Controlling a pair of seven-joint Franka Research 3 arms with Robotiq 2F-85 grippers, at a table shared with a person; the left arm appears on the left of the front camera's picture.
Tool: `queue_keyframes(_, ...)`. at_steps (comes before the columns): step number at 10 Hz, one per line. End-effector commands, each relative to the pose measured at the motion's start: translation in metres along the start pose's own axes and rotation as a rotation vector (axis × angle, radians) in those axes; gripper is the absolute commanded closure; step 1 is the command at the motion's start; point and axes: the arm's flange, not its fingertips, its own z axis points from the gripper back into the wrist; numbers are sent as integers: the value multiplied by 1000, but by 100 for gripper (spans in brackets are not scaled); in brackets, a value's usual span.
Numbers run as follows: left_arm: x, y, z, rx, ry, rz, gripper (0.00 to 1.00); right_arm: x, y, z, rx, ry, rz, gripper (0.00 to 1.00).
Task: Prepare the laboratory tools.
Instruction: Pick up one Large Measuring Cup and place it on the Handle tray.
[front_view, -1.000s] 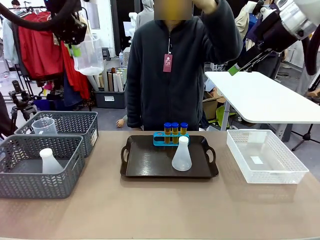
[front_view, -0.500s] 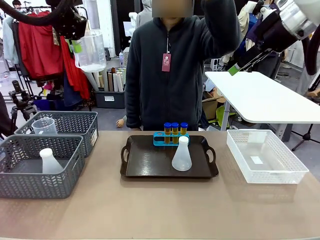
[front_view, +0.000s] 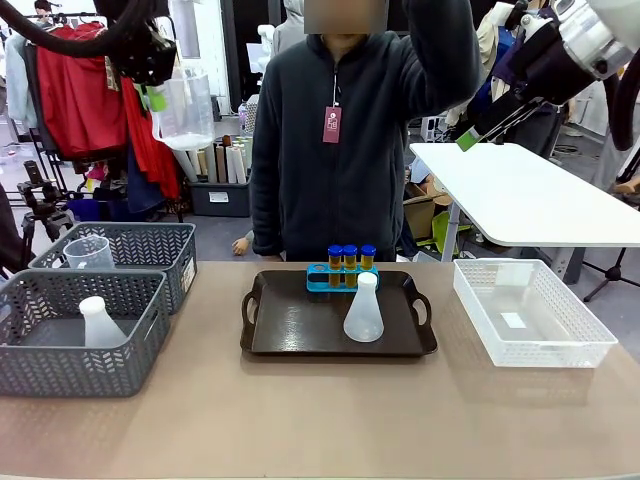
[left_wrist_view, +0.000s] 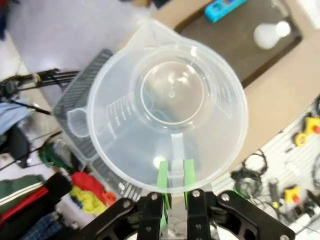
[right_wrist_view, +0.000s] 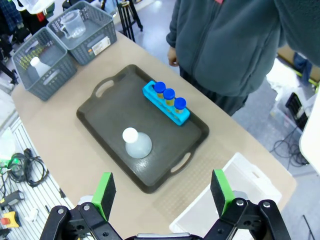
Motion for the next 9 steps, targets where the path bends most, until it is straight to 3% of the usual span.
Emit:
queue_keyframes(1, 1, -13, -21, 33, 15, -95, 100, 1, 0, 1, 9, -6, 1, 0)
queue_keyframes(9, 16, -46, -119, -92, 100, -189, 100, 1, 0, 1, 9, -6, 1, 0)
